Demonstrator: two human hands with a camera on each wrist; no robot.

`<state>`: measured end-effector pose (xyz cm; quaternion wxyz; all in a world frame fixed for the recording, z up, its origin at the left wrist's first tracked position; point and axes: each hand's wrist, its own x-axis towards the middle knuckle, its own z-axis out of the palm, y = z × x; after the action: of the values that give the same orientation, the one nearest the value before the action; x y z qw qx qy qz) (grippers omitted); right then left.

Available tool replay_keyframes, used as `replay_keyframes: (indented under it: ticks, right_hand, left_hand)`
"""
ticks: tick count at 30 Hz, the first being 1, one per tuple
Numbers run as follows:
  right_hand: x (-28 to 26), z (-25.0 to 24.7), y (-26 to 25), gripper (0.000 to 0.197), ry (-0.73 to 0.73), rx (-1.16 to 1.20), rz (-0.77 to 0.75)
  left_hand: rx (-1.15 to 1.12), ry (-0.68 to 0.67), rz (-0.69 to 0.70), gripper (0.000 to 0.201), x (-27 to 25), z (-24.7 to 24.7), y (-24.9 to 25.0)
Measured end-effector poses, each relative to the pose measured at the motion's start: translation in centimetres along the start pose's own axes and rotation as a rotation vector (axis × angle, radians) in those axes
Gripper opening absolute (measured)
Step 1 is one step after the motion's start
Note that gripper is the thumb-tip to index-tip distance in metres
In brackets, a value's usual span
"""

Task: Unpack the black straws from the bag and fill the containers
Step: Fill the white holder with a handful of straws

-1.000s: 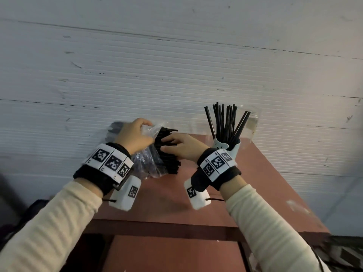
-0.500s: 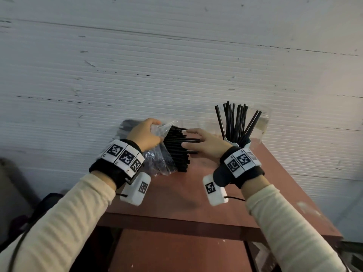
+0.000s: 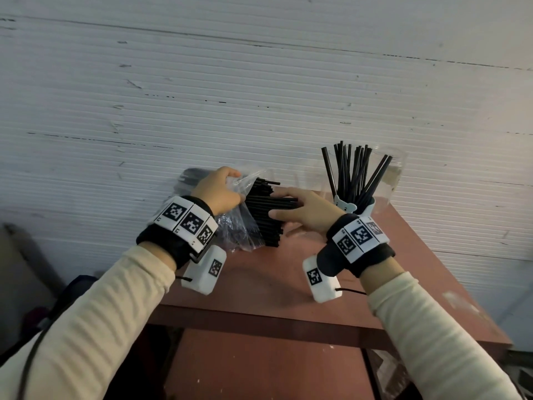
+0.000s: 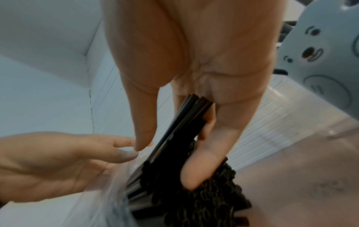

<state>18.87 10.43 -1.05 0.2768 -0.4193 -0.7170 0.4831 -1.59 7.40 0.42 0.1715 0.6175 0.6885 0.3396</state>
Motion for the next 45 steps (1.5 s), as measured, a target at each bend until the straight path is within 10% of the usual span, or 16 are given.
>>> replay_keyframes:
  ticks: [3,25,30,35,40,45]
  right_hand:
    - [0.1,0.9,0.1,0.063,-0.023,0.007,-0.027]
    - [0.7,-0.9,0.2,0.024,0.199,0.128,-0.152]
    - [-1.0,-3.5,0.2,0.018,0.217,0.098,-0.147]
    - [-2.8,-4.9,-0.2,0.021,0.242,0.045,-0.163]
    - [-5.2,-5.8,-1.3,0.021,0.236,-0.062,-0.199]
    - [-8.2,-7.9,-3.5,0.027,0.295,-0.237,-0.235]
  left_hand:
    - [-0.001,0.003,-0.009,0.053,0.0,0.1,0.0]
    - [0.029,0.008,0.041,0.06,-0.3,-0.2,0.0]
    - [0.092,0.117,0.256,0.066,-0.9,0.5,2.0]
    - [0.241,-0.229,0.417,0.084,-0.3,2.6,5.3]
    - [0.462,-0.304,0.455,0.04,0.6,4.7,7.5]
    - [0.221,-0.216,0.567,0.02,0.6,5.5,9.2]
